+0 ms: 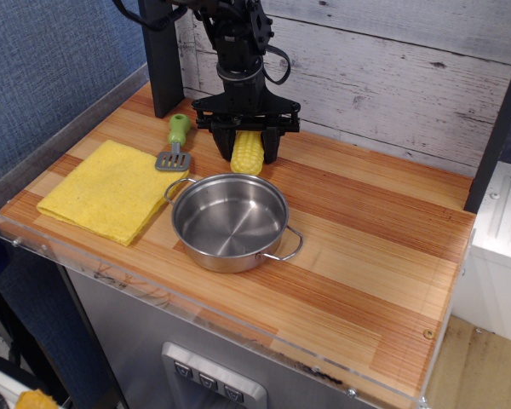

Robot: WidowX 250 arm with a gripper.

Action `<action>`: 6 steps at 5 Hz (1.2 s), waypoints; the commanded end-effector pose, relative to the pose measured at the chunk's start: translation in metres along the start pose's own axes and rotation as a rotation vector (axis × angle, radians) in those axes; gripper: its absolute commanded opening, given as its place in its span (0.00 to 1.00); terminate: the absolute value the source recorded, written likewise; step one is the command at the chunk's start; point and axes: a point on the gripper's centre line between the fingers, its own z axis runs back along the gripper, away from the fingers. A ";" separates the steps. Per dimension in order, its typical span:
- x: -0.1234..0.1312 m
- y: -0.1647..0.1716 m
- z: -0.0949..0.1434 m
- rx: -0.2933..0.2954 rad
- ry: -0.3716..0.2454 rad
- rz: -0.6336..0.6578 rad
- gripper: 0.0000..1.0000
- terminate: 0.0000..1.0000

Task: Place the corn in the left top of the table.

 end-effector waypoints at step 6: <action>0.013 -0.016 0.135 -0.058 -0.099 -0.025 0.00 0.00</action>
